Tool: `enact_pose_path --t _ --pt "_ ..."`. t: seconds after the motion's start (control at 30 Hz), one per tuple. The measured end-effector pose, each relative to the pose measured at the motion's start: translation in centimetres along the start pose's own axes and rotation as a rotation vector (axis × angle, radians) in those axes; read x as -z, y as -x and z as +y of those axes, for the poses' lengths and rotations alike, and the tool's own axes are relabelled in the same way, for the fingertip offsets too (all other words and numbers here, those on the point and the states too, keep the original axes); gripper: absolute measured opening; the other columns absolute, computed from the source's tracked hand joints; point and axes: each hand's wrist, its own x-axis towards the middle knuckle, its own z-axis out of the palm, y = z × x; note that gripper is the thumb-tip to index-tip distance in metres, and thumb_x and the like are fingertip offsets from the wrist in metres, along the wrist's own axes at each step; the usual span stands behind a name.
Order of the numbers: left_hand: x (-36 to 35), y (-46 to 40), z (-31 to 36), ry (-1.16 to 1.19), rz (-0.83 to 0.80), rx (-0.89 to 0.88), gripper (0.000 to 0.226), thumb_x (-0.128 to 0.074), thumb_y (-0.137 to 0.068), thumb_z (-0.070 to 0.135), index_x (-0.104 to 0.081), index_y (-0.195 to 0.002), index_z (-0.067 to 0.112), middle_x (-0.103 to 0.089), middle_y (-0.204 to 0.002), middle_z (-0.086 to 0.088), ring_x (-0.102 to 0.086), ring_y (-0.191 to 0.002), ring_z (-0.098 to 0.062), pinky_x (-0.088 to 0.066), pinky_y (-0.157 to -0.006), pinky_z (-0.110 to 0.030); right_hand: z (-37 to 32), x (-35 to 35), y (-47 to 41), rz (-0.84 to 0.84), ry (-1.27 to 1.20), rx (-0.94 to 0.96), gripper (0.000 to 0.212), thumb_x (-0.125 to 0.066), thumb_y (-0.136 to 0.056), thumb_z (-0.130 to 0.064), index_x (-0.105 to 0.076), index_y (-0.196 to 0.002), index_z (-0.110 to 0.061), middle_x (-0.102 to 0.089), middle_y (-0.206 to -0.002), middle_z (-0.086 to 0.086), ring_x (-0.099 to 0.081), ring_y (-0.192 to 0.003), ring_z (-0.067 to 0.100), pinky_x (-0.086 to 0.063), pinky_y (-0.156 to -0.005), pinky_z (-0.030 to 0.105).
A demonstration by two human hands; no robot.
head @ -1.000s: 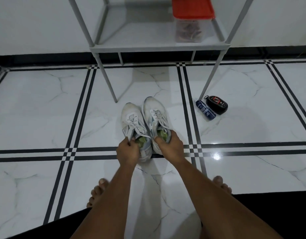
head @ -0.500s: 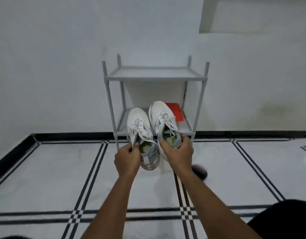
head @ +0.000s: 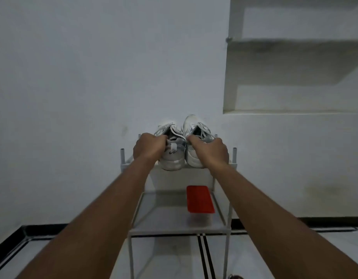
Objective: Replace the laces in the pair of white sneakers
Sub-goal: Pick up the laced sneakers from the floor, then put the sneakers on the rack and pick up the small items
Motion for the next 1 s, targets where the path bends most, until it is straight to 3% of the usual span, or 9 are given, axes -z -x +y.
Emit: enact_pose_path --t 0.07,0.13,0.23,0.3,0.4,0.53,0.67,0.87,1.0 --pt "-2.0 -3.5 -0.2 0.010 -0.058 0.051 0.031 -0.067 -0.077 0.045 -0.071 -0.081 0.015 -0.075 -0.085 -0.009 -0.072 -0.082 -0.031 -0.062 -0.082 -0.041 -0.1 -0.7 -3.0 -0.064 0.033 -0.035 0.088 -0.069 -0.065 -0.080 -0.064 -0.124 -0.015 -0.067 -0.114 0.005 -0.063 -0.094 0.024 -0.051 -0.074 0.034" --pt "-4.1 -5.8 -1.7 0.010 -0.112 0.088 0.031 -0.068 -0.081 0.042 -0.060 -0.080 0.013 -0.074 -0.089 -0.014 -0.072 -0.084 -0.034 -0.062 -0.087 -0.045 1.2 -1.8 -4.9 -0.120 0.090 -0.045 0.078 -0.068 -0.073 -0.080 -0.065 -0.115 -0.014 -0.065 -0.104 0.004 -0.059 -0.082 0.021 -0.048 -0.069 0.033" --pt "-6.7 -8.5 -4.7 0.122 -0.233 0.180 0.069 -0.055 -0.082 0.069 -0.068 -0.108 0.006 -0.073 -0.113 -0.013 -0.071 -0.102 -0.035 -0.059 -0.097 -0.047 3.2 -4.1 -7.0 -0.144 0.158 -0.058 0.115 -0.048 -0.062 -0.104 -0.067 -0.126 -0.011 -0.069 -0.124 0.012 -0.065 -0.108 0.032 -0.055 -0.091 0.040" --pt "-8.2 -9.5 -6.5 0.239 -0.315 0.187 0.091 -0.049 -0.070 0.092 -0.073 -0.121 0.021 -0.073 -0.123 -0.005 -0.070 -0.110 -0.028 -0.056 -0.101 -0.045 4.4 -5.2 -7.8 -0.110 0.150 -0.065 0.134 -0.036 -0.056 -0.112 -0.060 -0.140 -0.011 -0.065 -0.136 0.013 -0.061 -0.123 0.036 -0.052 -0.101 0.046" --pt "-8.2 -6.1 -6.9 0.183 -0.260 -0.039 0.092 -0.058 -0.063 0.096 -0.073 -0.122 0.028 -0.070 -0.124 0.001 -0.067 -0.112 -0.020 -0.056 -0.100 -0.045 6.2 -5.6 -7.4 -0.073 0.139 0.047 0.107 -0.044 -0.078 -0.096 -0.053 -0.140 -0.010 -0.063 -0.134 0.010 -0.060 -0.124 0.034 -0.052 -0.098 0.044" --pt "-8.9 -3.0 -7.8 -0.061 -0.052 -0.308 0.077 -0.079 -0.080 0.055 -0.051 -0.144 0.024 -0.055 -0.138 -0.002 -0.056 -0.124 -0.021 -0.049 -0.107 -0.045 9.1 -5.9 -6.6 0.036 0.121 0.249 0.071 -0.058 -0.083 -0.081 -0.063 -0.121 -0.021 -0.067 -0.115 -0.001 -0.065 -0.107 0.022 -0.057 -0.092 0.043" --pt "-9.6 -4.2 -7.2 -0.047 -0.088 -0.277 0.070 -0.082 -0.082 0.038 -0.052 -0.143 0.023 -0.059 -0.137 -0.004 -0.057 -0.124 -0.024 -0.049 -0.103 -0.039 9.2 -6.2 -7.7 0.023 0.138 0.268 0.073 -0.056 -0.079 -0.087 -0.068 -0.116 -0.026 -0.073 -0.109 -0.005 -0.069 -0.102 0.018 -0.059 -0.089 0.042" --pt "-11.2 -6.5 -7.7 -0.165 -0.150 -0.211 0.077 -0.080 -0.082 0.043 -0.046 -0.148 0.020 -0.062 -0.138 -0.004 -0.061 -0.124 -0.027 -0.052 -0.103 -0.043 9.1 -7.7 -10.0 -0.011 0.441 0.235 0.074 -0.046 -0.091 -0.085 -0.066 -0.125 -0.022 -0.072 -0.122 0.002 -0.065 -0.119 0.027 -0.042 -0.107 0.047" --pt "-11.5 -4.1 -7.6 -0.292 0.105 -0.225 0.065 -0.072 -0.087 0.050 -0.052 -0.141 0.019 -0.057 -0.135 -0.004 -0.055 -0.126 -0.029 -0.048 -0.102 -0.050 9.3 -7.6 -9.0 0.086 0.275 0.250 0.053 -0.057 -0.099 -0.062 -0.067 -0.127 -0.018 -0.071 -0.121 0.002 -0.059 -0.121 0.028 -0.047 -0.102 0.044"
